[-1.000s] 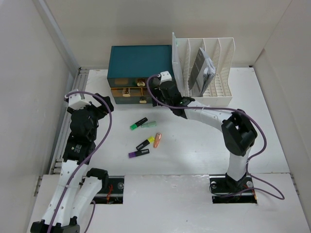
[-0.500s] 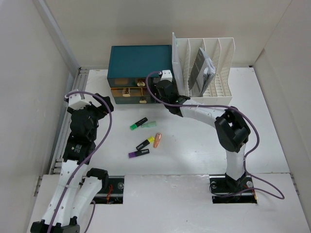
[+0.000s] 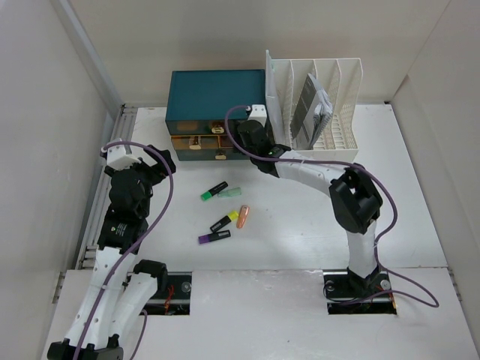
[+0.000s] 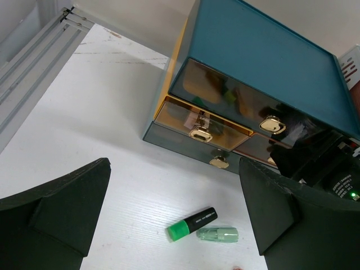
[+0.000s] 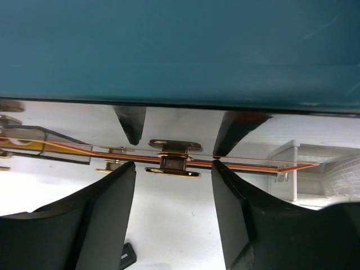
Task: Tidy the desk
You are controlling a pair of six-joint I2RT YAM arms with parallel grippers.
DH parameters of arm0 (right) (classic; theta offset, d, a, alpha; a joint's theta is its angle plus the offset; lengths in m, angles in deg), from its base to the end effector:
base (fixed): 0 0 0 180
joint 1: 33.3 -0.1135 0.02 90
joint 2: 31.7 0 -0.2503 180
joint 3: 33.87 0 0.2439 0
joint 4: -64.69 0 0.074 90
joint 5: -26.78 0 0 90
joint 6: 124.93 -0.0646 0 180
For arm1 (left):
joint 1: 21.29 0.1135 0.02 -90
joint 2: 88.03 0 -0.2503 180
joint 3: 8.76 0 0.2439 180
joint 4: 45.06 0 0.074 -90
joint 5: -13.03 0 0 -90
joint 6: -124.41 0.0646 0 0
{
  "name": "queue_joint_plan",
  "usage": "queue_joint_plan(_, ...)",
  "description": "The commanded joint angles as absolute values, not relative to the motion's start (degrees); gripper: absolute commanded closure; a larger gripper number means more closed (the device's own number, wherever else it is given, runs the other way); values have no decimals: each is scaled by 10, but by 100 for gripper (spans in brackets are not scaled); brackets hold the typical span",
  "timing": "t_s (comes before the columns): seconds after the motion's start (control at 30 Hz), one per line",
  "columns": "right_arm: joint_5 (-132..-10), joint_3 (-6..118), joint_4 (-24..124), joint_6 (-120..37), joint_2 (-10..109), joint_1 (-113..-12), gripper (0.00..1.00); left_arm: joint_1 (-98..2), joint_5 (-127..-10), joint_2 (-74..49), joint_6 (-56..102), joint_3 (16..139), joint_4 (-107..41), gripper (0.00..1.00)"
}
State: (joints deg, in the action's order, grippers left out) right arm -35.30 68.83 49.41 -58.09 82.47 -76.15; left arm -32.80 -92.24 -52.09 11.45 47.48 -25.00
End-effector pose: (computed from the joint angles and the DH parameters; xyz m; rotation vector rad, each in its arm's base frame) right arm 0.3714 0.3033 0.2344 -0.0396 1.9879 0.2495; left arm 0.1821 -0.0197 0.3456 -0.3643 1.5301 -0.2642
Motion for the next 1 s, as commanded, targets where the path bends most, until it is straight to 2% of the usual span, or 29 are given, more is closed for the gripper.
queue_joint_plan(0.0,-339,715,507,-591,830,-760,39,-327,-929,-524,121,473,-274,4)
queue_joint_plan(0.23,-355,720,502,-591,848,-760,46,-327,-929,-524,121,473,-274,4)
queue_joint_plan(0.47,-361,702,497,-596,841,-760,67,-327,-934,-524,121,473,-274,4)
queue_joint_plan(0.97,-363,560,491,-596,714,-793,74,-327,-934,-524,121,473,-274,4)
